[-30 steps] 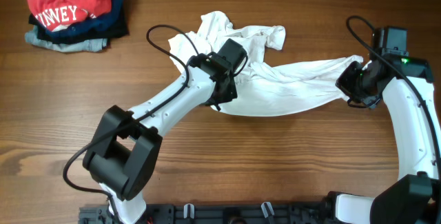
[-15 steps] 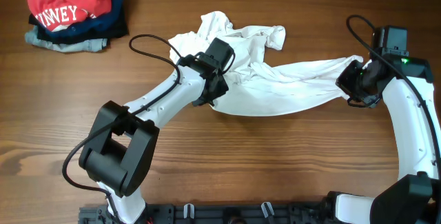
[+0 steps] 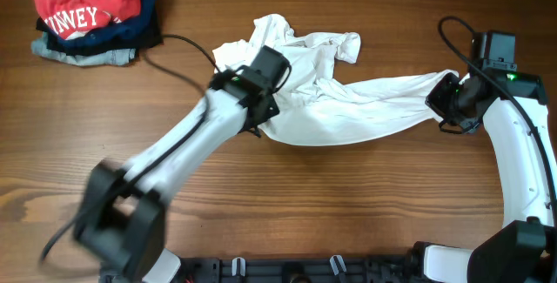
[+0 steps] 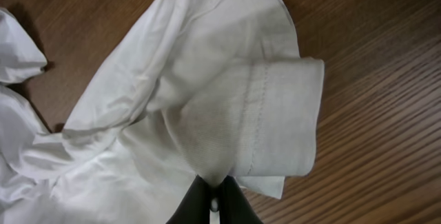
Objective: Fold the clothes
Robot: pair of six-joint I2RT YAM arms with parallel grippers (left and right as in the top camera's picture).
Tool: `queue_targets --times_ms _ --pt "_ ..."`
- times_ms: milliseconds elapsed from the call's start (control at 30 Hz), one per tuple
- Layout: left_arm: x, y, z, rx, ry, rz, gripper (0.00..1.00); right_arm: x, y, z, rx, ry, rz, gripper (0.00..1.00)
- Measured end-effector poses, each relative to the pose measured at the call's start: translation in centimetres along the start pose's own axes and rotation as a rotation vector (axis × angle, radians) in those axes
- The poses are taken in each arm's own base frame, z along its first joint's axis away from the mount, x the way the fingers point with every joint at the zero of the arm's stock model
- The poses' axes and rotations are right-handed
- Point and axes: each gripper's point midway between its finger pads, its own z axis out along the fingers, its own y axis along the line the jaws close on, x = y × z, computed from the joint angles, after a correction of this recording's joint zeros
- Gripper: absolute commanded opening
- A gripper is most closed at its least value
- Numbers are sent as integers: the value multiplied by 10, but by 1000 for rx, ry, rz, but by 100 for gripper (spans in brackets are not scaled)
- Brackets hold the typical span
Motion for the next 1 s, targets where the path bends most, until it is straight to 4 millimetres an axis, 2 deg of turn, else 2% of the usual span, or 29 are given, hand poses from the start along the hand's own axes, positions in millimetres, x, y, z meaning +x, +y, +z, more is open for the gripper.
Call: queue_targets --times_ms 67,133,200,267,333,367,400,433,533,600,700,767,833,933,1000 --pt "-11 8 -40 43 -73 -16 4 0 0 0 0 -1 8 5" --pt "-18 28 -85 72 -153 -33 4 0 0 0 1 2 16 5" --pt "-20 42 -116 107 -207 -49 4 0 0 0 1 2 18 11" --pt "-19 53 -135 132 -238 -60 4 1 -1 0 3 4 19 34" --pt "-16 66 -155 158 -268 -72 4 2 -2 0 7 6 18 70" --pt "-15 71 -165 177 -286 -79 4 2 -2 0 7 7 14 84" --pt "-15 74 -170 189 -297 -84 4 2 -2 0 9 9 14 96" --pt "-14 78 -179 211 -313 -91 4 4 -3 0 12 15 12 100" --pt "-11 91 -195 237 -343 -103 4 12 2 0 -19 54 -22 99" --pt "-9 95 -195 227 -341 -102 4 21 6 -1 -52 97 -36 98" --pt "-6 98 -186 181 -313 -88 4 37 18 -4 -133 176 -94 84" --pt "-5 94 -175 143 -287 -75 4 53 31 -2 -197 224 -171 83" --pt "-5 90 -160 96 -254 -59 4 72 41 10 -225 249 -245 83" --pt "-3 87 -146 47 -218 -42 4 69 49 20 -246 206 -270 83" --pt "-2 86 -139 21 -200 -34 4 59 50 26 -236 161 -275 75"
